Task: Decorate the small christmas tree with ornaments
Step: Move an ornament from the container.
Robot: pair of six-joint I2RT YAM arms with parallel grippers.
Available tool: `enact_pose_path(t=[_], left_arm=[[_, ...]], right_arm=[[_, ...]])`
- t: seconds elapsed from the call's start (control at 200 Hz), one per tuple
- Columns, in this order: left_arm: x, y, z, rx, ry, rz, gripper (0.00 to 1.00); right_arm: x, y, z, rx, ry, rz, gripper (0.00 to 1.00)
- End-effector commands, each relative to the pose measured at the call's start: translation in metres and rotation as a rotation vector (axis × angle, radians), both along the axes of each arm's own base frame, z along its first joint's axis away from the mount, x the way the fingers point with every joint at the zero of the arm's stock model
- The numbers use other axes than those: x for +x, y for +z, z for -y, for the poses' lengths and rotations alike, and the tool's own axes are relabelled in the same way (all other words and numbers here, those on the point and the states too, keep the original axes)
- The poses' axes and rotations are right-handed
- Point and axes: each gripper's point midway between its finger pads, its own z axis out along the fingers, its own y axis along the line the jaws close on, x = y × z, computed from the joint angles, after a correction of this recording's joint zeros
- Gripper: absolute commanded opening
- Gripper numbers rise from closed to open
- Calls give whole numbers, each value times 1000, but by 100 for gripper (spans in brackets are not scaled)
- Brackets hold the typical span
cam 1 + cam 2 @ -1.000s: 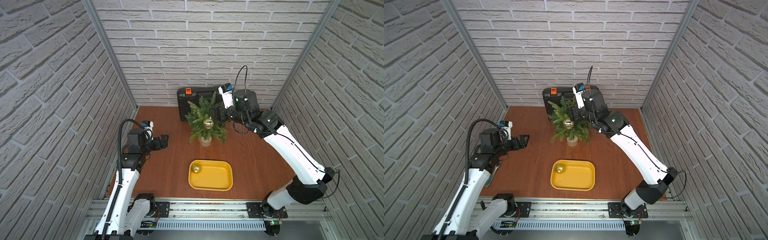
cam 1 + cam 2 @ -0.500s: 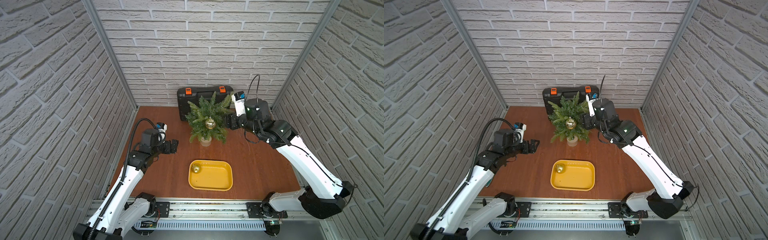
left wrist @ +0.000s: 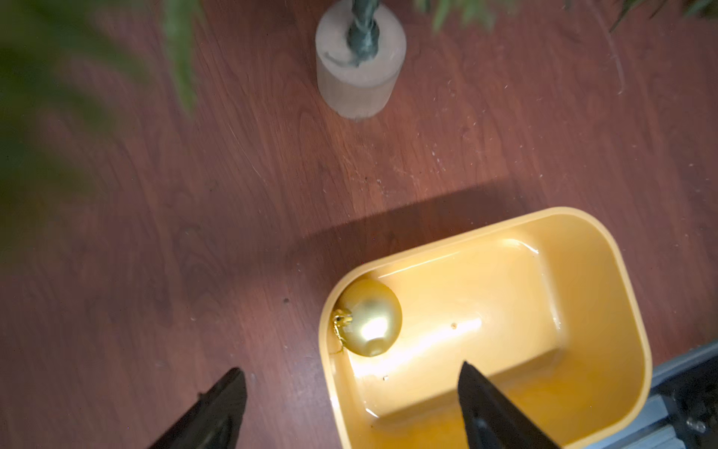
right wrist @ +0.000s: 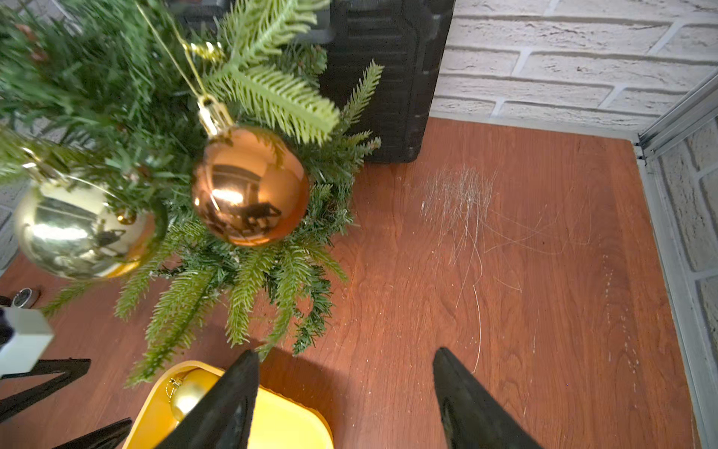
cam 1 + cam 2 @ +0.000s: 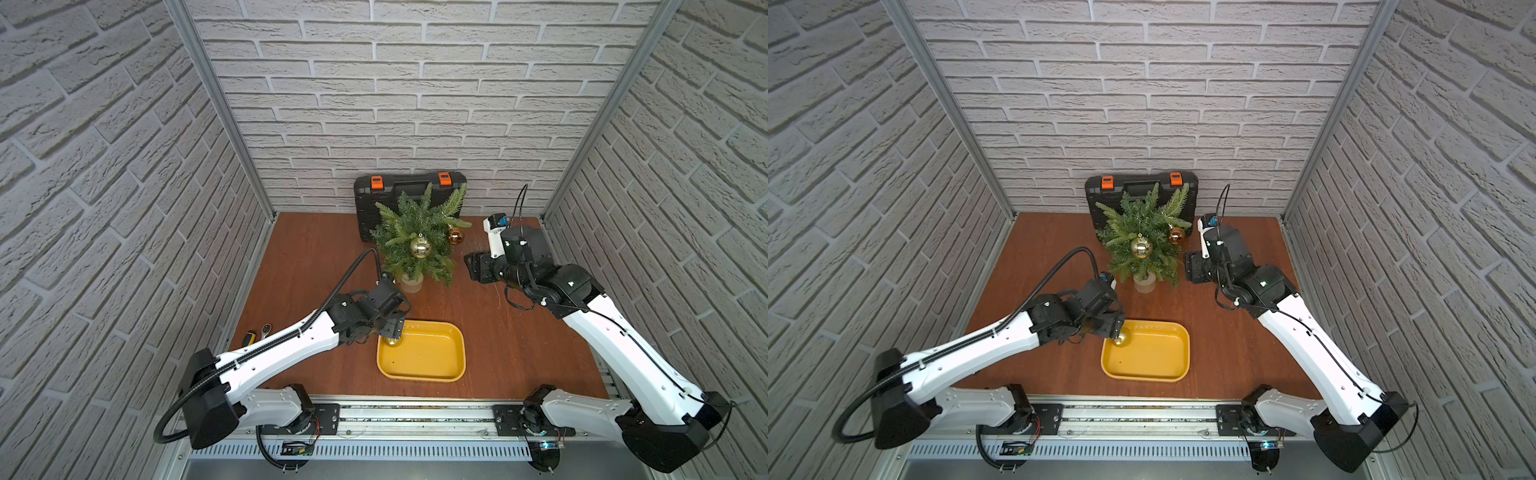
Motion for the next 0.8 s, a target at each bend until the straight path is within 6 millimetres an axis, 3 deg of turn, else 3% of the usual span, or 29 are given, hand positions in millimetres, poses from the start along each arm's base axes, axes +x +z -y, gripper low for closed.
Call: enact_pose_path(t=[0.0, 0.15, 0.25, 0.415, 0.535, 0.795], left_arm=[[10, -2, 10, -40, 186, 29, 78], [7, -22, 9, -18, 360, 24, 69], [3, -34, 22, -48, 406, 11, 67], [-6, -36, 32, 29, 467, 14, 67], [-14, -41, 30, 64, 534, 6, 71], [-21, -63, 29, -3, 647, -28, 71]], right_arm=[[4, 16, -5, 59, 11, 60, 71], [5, 13, -11, 61, 47, 49, 70], [3, 10, -12, 60, 63, 44, 70], [0, 9, -15, 75, 85, 44, 70], [-2, 9, -19, 89, 103, 44, 69], [-7, 12, -22, 122, 124, 53, 68]])
